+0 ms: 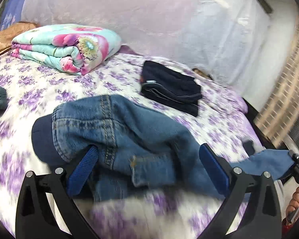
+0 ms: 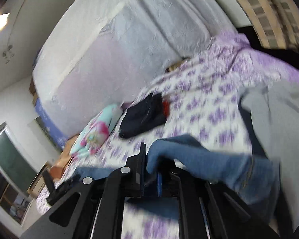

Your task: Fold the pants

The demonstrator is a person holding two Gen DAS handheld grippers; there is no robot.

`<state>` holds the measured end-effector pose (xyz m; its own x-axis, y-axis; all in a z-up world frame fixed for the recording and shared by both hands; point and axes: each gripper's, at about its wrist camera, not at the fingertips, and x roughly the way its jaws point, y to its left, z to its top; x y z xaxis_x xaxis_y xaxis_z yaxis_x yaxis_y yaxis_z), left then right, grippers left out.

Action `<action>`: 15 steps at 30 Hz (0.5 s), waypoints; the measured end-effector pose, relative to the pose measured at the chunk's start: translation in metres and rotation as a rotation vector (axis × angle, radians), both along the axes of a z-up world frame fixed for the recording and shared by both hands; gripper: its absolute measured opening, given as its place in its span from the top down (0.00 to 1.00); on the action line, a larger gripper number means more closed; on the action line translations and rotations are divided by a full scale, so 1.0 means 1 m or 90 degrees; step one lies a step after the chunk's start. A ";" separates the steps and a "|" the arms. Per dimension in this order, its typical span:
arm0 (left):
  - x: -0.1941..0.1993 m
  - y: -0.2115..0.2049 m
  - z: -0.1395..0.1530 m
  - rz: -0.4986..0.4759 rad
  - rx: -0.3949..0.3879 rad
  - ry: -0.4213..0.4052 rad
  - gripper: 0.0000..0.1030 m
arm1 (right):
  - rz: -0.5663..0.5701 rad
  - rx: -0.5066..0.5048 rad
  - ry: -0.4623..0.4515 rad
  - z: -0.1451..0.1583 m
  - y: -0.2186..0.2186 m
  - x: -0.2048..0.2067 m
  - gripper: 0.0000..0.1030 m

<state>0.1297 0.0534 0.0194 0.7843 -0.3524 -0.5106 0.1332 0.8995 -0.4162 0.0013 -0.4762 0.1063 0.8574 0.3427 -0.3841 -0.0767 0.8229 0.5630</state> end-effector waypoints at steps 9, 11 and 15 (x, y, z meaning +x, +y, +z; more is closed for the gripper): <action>0.092 0.001 0.008 0.080 -0.006 0.012 0.05 | -0.104 0.103 0.046 -0.032 -0.059 0.153 0.91; 0.105 0.002 -0.001 0.087 -0.021 0.017 0.05 | -0.120 0.120 0.086 -0.063 -0.066 0.185 0.91; 0.113 -0.010 -0.019 0.072 0.039 0.016 0.05 | -0.138 0.105 0.168 -0.122 -0.069 0.221 0.91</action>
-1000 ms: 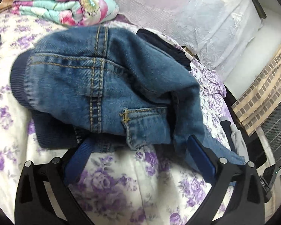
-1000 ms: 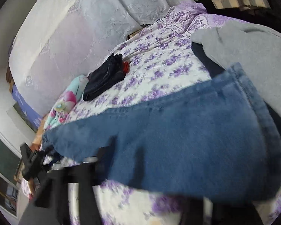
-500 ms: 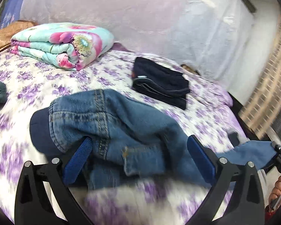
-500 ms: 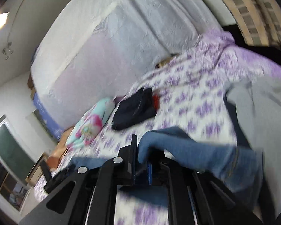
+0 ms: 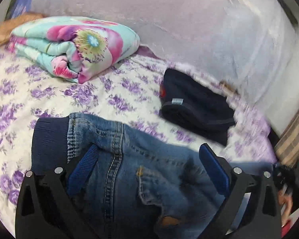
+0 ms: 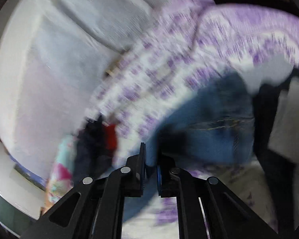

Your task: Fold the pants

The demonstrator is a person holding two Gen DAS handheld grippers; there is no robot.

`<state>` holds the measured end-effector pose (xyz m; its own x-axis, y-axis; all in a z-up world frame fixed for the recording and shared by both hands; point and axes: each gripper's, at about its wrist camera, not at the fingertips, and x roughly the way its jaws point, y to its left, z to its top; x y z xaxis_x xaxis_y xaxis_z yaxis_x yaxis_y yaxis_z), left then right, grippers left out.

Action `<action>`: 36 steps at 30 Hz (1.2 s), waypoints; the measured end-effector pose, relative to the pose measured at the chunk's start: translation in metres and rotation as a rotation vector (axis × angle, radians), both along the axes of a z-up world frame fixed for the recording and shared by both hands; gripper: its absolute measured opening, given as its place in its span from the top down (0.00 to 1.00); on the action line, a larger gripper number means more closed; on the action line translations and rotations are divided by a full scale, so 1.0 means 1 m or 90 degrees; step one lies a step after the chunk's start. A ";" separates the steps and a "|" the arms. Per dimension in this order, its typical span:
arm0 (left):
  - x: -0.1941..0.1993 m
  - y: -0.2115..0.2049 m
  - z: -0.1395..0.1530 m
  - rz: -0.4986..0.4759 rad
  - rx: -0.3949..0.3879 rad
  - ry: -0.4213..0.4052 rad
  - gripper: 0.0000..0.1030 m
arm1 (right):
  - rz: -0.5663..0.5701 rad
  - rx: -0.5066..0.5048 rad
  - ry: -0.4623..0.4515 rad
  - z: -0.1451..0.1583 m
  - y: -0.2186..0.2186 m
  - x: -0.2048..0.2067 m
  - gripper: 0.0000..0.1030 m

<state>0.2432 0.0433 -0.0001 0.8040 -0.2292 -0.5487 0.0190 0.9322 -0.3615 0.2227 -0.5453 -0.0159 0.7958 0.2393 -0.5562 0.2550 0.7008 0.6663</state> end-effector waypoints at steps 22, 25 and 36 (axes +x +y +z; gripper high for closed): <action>-0.038 0.054 0.009 0.058 -0.064 -0.015 0.05 | -0.023 0.035 -0.047 0.028 -0.041 -0.048 0.28; -0.053 0.075 0.003 0.068 -0.121 0.013 0.05 | 0.003 0.150 -0.090 0.026 -0.049 -0.065 0.28; -0.118 0.061 -0.027 0.001 -0.100 0.070 0.05 | 0.155 -0.008 -0.150 0.030 0.064 -0.254 0.21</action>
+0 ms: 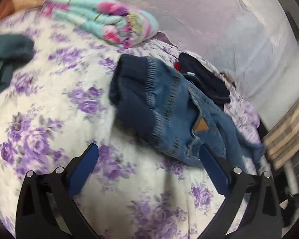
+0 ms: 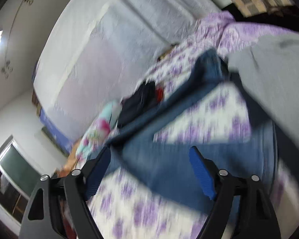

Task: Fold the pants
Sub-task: 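Grasp the denim jacket's knit cuff with the left gripper and lift it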

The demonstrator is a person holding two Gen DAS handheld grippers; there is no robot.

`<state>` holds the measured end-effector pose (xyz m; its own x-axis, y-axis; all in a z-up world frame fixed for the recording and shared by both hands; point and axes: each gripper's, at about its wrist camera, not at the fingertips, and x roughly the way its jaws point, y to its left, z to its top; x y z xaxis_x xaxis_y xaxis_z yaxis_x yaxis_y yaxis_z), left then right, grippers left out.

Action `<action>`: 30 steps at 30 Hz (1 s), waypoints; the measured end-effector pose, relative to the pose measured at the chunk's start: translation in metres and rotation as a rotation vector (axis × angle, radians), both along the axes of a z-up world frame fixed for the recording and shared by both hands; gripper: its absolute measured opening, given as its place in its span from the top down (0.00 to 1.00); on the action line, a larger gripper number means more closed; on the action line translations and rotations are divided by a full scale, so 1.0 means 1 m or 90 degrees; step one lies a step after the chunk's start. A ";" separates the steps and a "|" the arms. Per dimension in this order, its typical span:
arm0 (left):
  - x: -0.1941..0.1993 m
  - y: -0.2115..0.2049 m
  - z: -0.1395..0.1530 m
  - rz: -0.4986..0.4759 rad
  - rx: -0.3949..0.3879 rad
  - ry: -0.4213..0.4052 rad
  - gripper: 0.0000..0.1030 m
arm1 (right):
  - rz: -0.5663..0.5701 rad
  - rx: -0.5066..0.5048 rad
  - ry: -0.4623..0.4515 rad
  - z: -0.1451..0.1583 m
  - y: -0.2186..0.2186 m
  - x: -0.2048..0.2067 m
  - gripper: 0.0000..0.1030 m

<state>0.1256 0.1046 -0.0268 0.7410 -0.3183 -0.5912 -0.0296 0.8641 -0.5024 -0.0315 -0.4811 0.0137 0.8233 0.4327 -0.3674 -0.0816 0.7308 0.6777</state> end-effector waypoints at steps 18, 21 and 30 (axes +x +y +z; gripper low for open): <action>0.029 -0.005 0.012 0.021 -0.027 -0.034 0.81 | 0.061 0.016 0.192 -0.038 0.028 -0.005 0.20; 0.030 -0.014 0.012 0.020 0.017 -0.040 0.80 | -0.007 0.037 0.136 -0.010 -0.003 0.065 0.23; 0.039 -0.009 -0.001 0.000 -0.064 -0.005 0.37 | -0.053 -0.047 0.062 0.012 -0.009 0.089 0.22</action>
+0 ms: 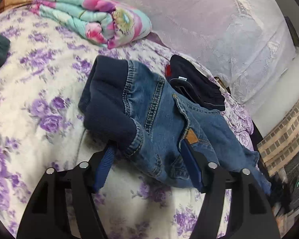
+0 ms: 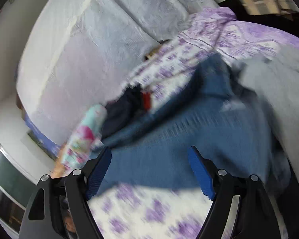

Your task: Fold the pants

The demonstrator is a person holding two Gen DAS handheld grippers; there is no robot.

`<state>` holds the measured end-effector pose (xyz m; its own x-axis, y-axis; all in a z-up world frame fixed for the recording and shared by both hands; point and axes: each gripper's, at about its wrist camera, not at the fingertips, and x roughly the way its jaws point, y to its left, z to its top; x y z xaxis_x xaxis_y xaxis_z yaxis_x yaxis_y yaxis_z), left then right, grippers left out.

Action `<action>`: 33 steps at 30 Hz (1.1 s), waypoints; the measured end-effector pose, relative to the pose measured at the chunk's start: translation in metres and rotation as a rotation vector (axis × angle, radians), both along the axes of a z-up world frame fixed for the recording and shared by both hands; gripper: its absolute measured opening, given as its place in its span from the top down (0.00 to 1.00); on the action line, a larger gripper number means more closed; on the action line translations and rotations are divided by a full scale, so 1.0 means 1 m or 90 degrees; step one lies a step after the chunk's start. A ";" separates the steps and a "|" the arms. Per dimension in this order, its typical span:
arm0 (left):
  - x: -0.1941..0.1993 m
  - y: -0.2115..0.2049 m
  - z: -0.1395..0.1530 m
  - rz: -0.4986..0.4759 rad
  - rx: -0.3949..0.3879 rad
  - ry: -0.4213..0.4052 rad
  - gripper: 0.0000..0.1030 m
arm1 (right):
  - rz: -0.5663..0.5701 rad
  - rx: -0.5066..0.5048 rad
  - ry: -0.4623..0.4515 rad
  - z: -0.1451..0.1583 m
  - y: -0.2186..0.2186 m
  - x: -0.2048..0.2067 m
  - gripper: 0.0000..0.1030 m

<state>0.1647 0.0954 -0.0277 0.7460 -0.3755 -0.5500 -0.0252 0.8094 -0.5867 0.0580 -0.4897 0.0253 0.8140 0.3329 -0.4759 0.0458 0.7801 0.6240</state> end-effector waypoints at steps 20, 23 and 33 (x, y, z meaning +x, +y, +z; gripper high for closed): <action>0.025 -0.001 0.024 0.016 0.034 -0.063 0.81 | -0.009 0.069 -0.009 0.008 -0.012 0.081 0.22; 0.033 0.006 0.011 0.022 -0.005 -0.017 0.80 | -0.013 0.141 0.029 -0.029 -0.024 0.058 0.22; 0.035 0.007 0.001 0.021 -0.063 0.018 0.58 | -0.003 0.141 0.082 -0.054 -0.014 0.073 0.26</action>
